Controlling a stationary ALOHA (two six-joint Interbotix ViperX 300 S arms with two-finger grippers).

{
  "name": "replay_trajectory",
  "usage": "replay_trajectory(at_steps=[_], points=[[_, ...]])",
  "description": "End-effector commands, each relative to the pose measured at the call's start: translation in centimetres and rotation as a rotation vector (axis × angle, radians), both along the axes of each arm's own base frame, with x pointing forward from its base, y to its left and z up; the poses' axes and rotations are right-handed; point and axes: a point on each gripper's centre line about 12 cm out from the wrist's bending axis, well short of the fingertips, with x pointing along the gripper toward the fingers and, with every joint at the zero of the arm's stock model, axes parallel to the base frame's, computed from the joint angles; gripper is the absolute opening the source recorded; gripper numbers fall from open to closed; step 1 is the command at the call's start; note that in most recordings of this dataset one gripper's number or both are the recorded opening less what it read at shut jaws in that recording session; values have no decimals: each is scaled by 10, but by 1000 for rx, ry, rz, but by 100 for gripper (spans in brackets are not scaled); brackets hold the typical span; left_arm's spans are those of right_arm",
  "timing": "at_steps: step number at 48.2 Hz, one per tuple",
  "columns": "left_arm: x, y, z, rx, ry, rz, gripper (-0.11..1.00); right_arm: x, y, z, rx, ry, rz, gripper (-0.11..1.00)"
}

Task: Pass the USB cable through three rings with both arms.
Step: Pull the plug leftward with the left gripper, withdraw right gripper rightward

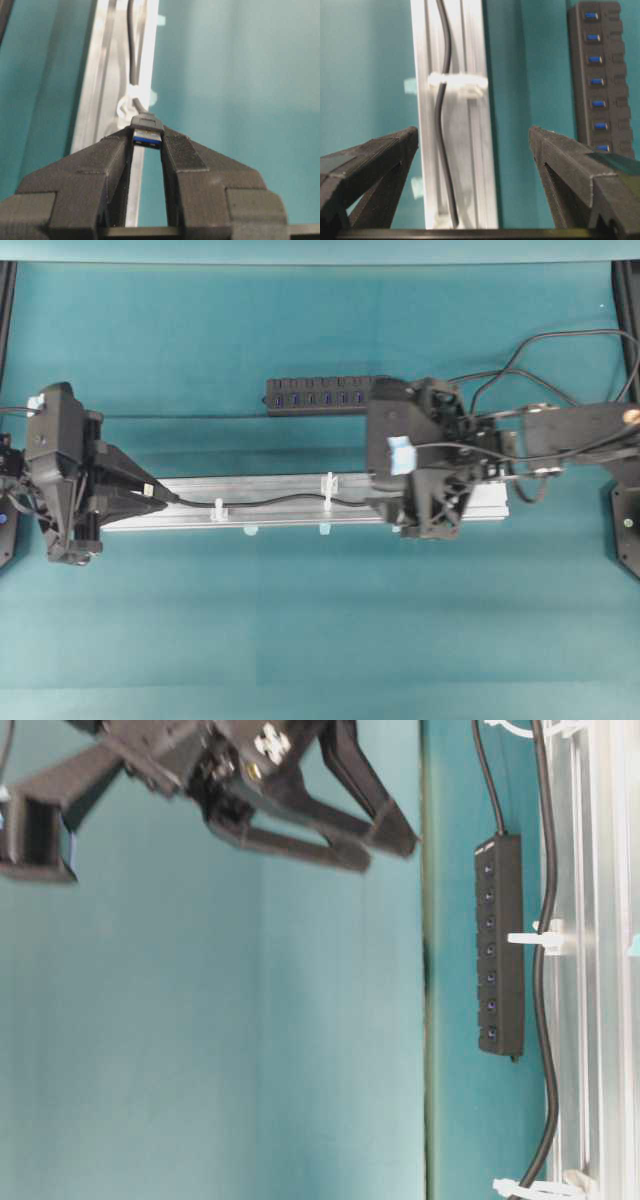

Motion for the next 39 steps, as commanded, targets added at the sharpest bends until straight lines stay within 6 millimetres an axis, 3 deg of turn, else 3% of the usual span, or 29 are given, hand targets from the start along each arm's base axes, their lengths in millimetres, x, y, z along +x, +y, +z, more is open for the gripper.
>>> replay_trajectory(at_steps=[1,10,20,39], points=[[3,0,12,3,-41,-3,21,-6,0,13,-4,-41,4,83],[1,1,19,11,-69,-1,1,-22,1,14,1,-53,-1,83],[2,1,19,18,-69,-3,1,-31,2,15,25,-85,-21,81],[2,1,18,20,-66,-4,1,-29,3,19,52,-147,-32,80]])
